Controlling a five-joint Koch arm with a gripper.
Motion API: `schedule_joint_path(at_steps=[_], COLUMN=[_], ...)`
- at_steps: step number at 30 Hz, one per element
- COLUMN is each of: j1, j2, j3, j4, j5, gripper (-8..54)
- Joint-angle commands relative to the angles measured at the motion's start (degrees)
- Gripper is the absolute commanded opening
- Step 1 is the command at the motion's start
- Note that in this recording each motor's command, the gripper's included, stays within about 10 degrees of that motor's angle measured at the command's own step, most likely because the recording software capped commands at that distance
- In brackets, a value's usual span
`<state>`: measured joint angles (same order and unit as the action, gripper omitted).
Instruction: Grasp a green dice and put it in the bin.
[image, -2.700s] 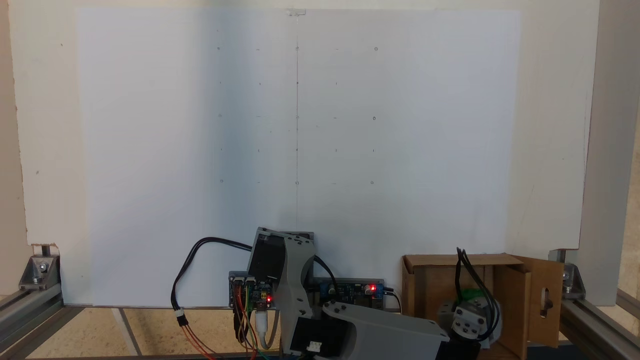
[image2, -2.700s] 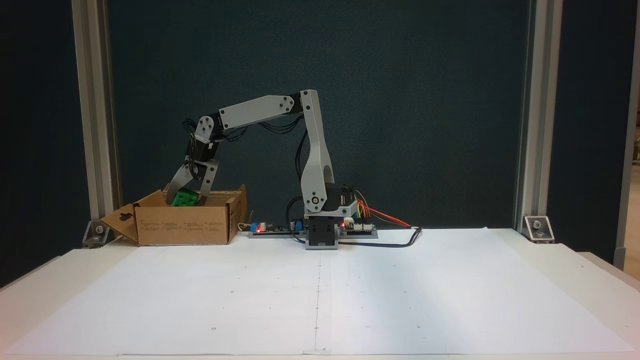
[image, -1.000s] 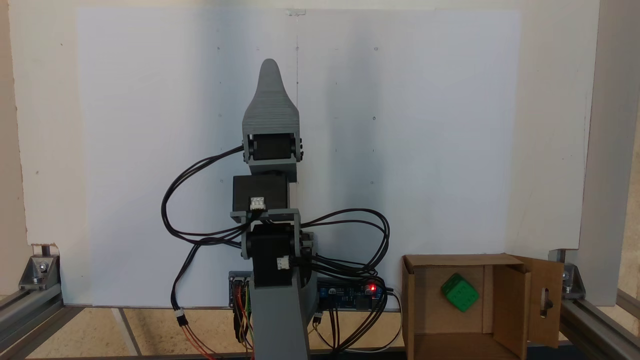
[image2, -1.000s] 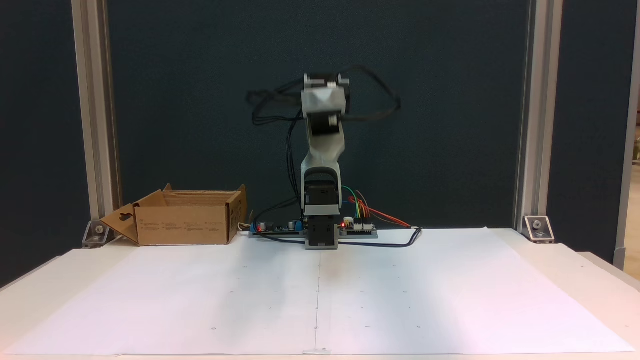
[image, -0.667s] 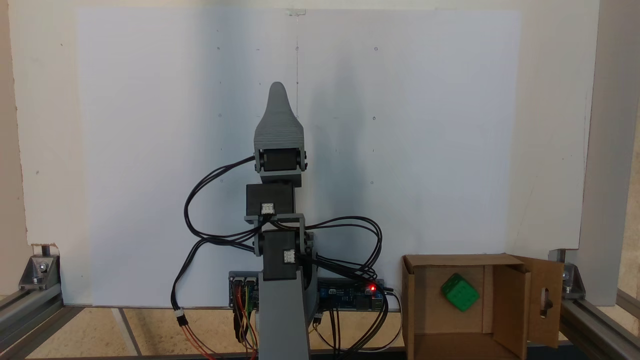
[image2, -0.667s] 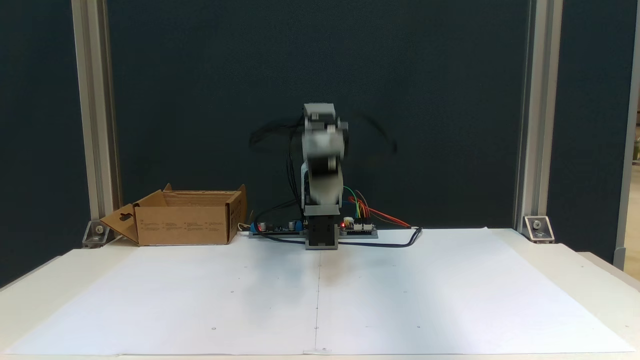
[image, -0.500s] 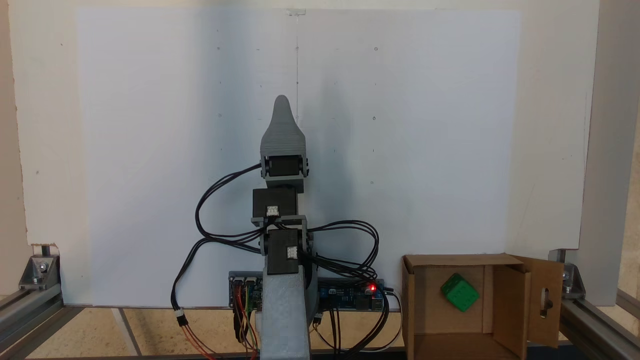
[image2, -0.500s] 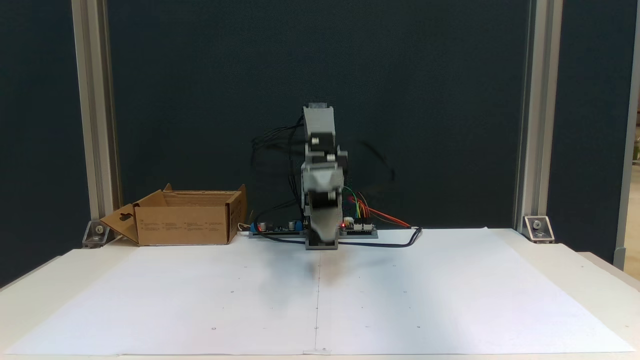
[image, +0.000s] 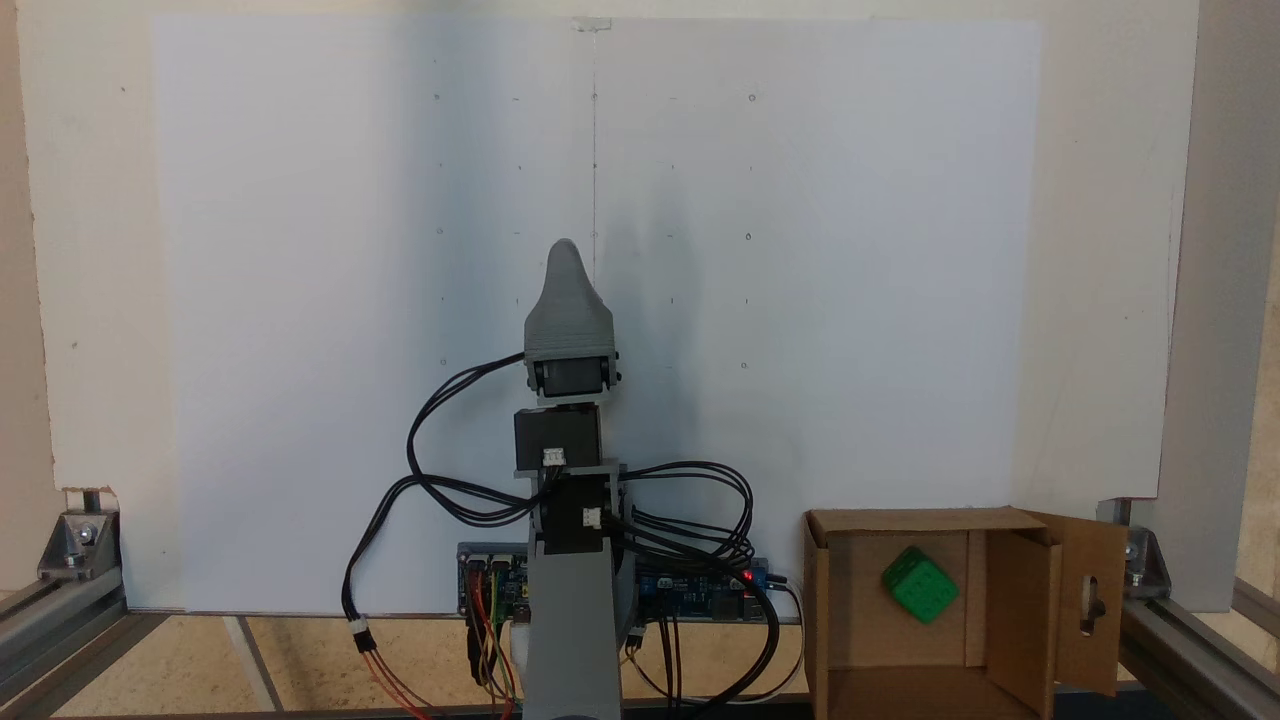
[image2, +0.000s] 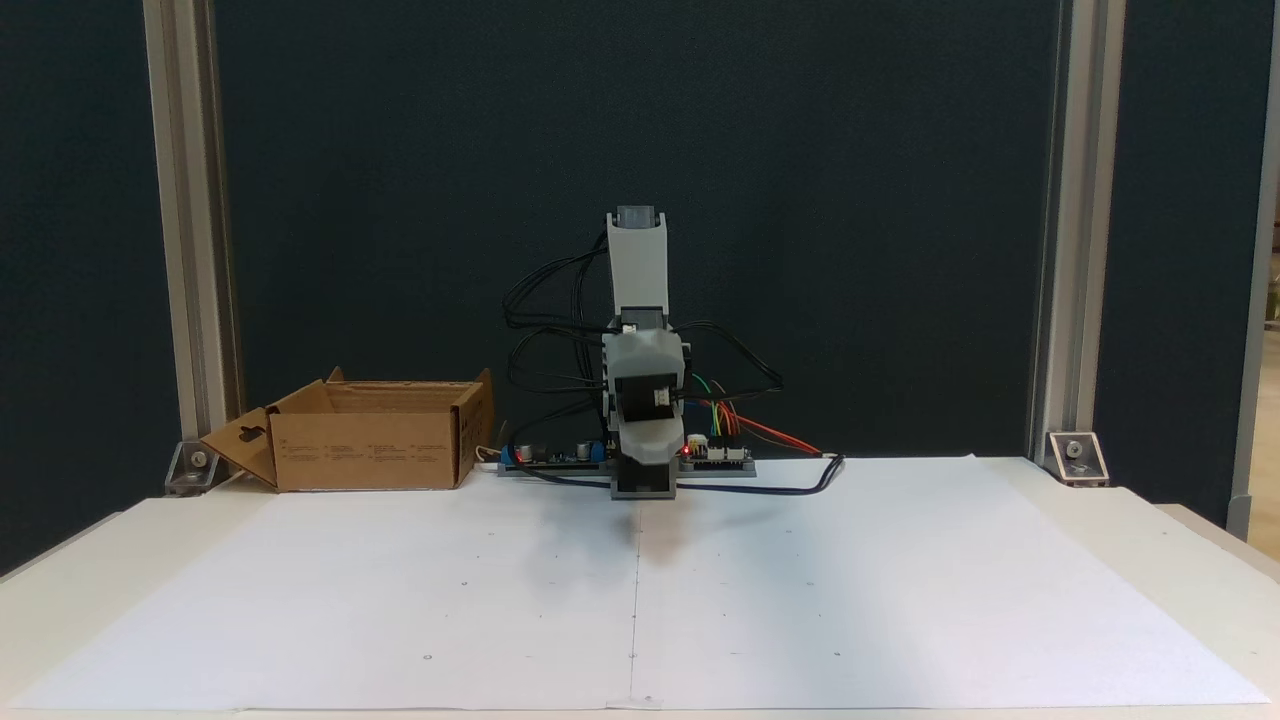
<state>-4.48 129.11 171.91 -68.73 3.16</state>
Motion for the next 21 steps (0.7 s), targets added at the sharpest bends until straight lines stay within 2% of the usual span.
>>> schedule_joint_path(at_steps=[1,9,21], j1=[0.18,0.18,1.32], j2=[6.77,6.77,6.68], j3=[-0.53,2.64,7.38], j4=[-9.56,-25.14,-24.43], j5=[-2.46,-2.64,-3.16], gripper=[43.8,43.8,44.3])
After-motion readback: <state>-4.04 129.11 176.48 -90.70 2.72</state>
